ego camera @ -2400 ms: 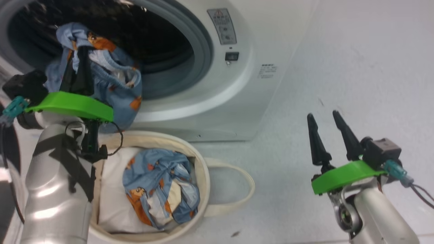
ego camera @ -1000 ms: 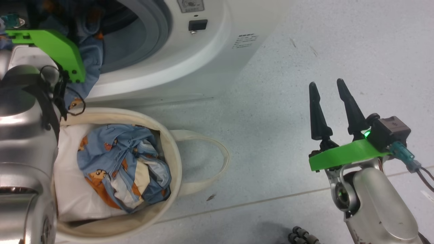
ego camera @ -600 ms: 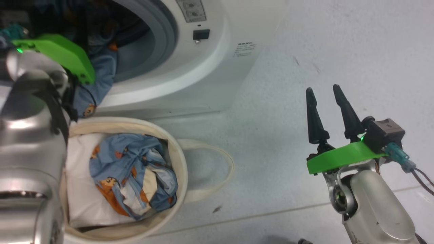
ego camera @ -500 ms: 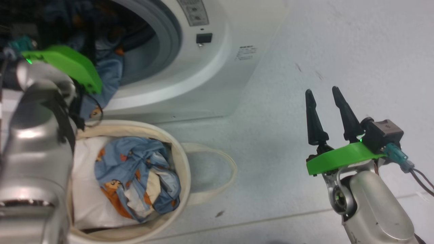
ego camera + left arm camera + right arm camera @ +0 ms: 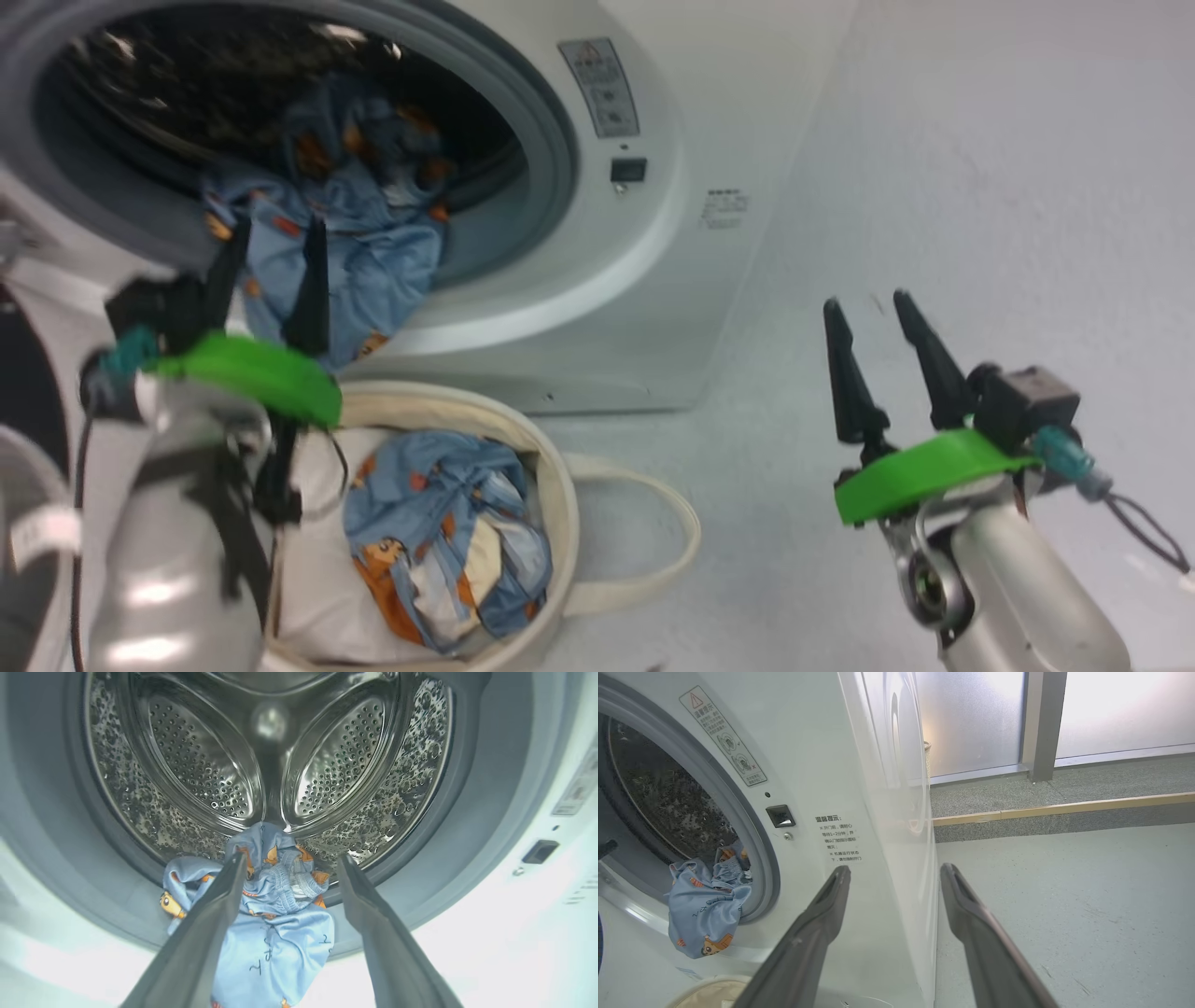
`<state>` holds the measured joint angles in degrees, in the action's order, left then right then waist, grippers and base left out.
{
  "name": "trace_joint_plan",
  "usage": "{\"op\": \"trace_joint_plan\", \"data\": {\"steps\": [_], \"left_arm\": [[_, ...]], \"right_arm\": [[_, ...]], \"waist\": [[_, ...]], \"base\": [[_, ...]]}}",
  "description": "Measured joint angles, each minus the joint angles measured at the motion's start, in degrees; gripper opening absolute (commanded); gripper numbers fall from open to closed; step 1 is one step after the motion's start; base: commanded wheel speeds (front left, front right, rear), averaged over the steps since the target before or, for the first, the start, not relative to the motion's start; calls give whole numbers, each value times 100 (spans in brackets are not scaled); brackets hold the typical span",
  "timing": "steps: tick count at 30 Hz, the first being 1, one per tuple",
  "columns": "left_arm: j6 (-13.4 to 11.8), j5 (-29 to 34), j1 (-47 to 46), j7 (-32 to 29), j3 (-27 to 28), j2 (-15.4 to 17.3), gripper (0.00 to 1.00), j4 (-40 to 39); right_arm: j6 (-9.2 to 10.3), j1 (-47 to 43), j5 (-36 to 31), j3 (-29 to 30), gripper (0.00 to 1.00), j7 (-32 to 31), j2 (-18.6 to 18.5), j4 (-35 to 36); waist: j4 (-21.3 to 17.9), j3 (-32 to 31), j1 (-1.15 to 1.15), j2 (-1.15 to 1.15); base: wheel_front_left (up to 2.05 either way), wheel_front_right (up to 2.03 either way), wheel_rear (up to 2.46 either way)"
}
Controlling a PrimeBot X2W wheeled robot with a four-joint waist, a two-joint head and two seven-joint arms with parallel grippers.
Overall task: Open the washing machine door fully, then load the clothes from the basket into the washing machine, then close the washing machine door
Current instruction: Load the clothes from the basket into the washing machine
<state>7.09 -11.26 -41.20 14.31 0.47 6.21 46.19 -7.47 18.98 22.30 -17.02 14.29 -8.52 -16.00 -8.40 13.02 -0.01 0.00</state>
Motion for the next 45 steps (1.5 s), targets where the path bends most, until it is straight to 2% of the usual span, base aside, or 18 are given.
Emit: {"op": "trace_joint_plan", "data": {"steps": [8, 12, 20, 45], "left_arm": [[5, 51, 1494, 0, 178, 29, 100, -1451], [-2, 71, 2057, 0, 454, 21, 100, -1812], [-1, 73, 2468, 0, 678, -40, 100, -1879], [5, 107, 2488, 0, 824, -134, 100, -1950]], "right_arm": [[0, -253, 51, -120, 100, 0, -126, 31], [0, -445, 53, -67, 100, 0, -176, 71], [0, -644, 100, -81, 100, 0, -203, 186], [0, -645, 151, -125, 100, 0, -267, 74]], "waist": [[229, -577, 0, 0], [317, -776, 0, 0], [390, -958, 1, 0], [326, -933, 1, 0]], "base": [[0, 0, 0], [0, 0, 0], [0, 0, 0], [0, 0, 0]]}}
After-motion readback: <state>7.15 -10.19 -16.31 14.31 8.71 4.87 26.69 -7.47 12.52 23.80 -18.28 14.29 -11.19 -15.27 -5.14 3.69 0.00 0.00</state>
